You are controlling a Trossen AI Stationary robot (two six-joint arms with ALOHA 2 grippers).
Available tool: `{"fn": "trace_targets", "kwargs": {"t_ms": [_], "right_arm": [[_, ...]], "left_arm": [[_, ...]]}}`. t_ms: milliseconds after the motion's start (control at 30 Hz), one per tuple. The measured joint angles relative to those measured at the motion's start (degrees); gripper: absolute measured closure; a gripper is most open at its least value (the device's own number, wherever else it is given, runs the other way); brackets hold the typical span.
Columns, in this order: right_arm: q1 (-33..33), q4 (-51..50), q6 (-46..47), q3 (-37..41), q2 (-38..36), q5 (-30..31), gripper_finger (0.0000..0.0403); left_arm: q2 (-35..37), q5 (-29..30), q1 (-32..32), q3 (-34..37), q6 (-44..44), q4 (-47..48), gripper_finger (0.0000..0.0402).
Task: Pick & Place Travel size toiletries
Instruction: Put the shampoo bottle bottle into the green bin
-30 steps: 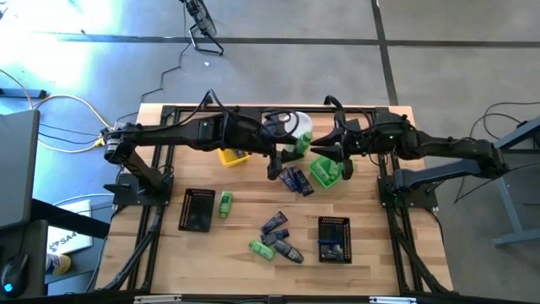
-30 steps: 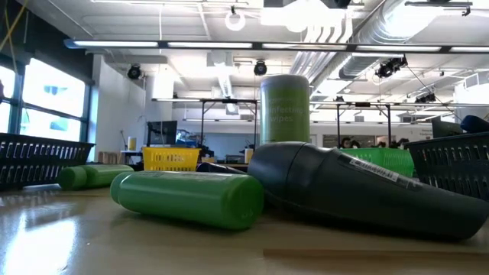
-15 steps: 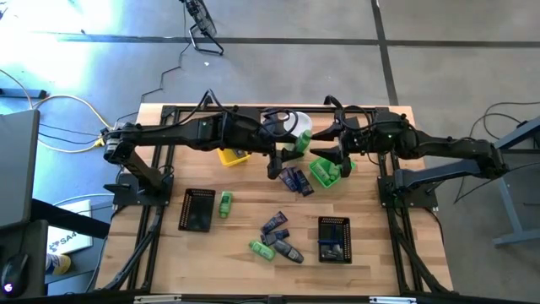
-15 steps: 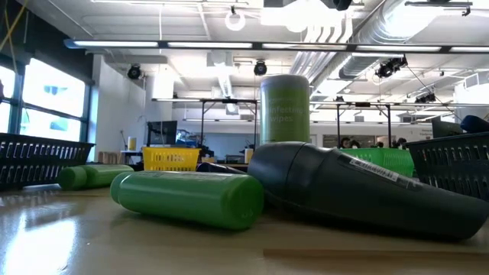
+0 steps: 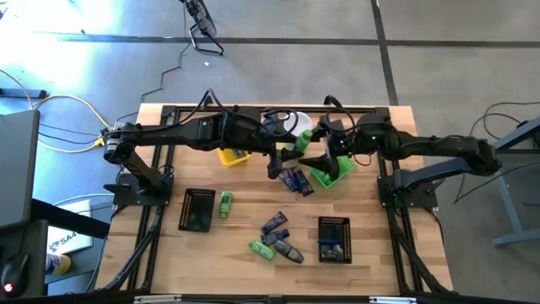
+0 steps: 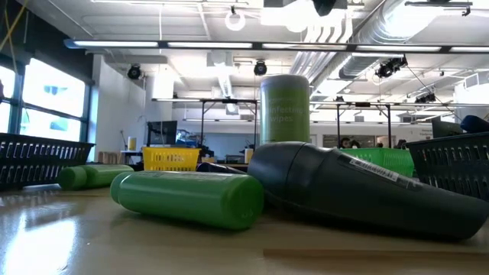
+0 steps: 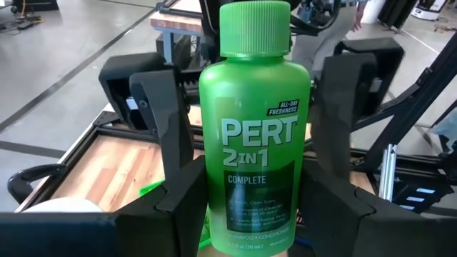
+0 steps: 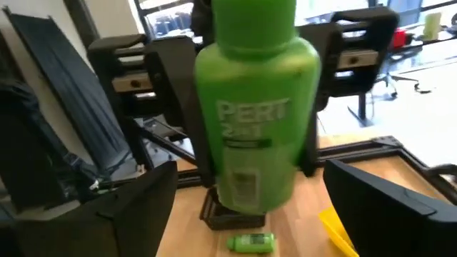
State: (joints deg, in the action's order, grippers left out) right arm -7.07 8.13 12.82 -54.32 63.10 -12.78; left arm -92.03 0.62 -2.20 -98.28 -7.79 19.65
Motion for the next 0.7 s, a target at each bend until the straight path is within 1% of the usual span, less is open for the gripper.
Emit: {"fn": "trace_targets", "kwargs": {"t_ms": [133,400,533,700], "right_arm": [[-0.06,3.63,-0.38,0.02,1.07,-0.97,0.0065],[-0.07,6.88,-0.58,0.02,1.08,-0.86,0.0089],[-0.09,7.18,-0.59,0.02,1.08,-0.12,0.0114],[-0.09,7.18,-0.58,0.02,1.08,0.76,0.0157]], "left_arm": [[0.0,0.0,0.0,0.0,-0.2,0.55,0.0215],[0.01,-0.04,0.0,0.0,-0.22,1.02,0.0215],[0.04,-0.03,0.0,0.0,-0.22,1.02,0.0215],[0.04,-0.06,0.0,0.0,-0.22,1.04,0.0215]]}}
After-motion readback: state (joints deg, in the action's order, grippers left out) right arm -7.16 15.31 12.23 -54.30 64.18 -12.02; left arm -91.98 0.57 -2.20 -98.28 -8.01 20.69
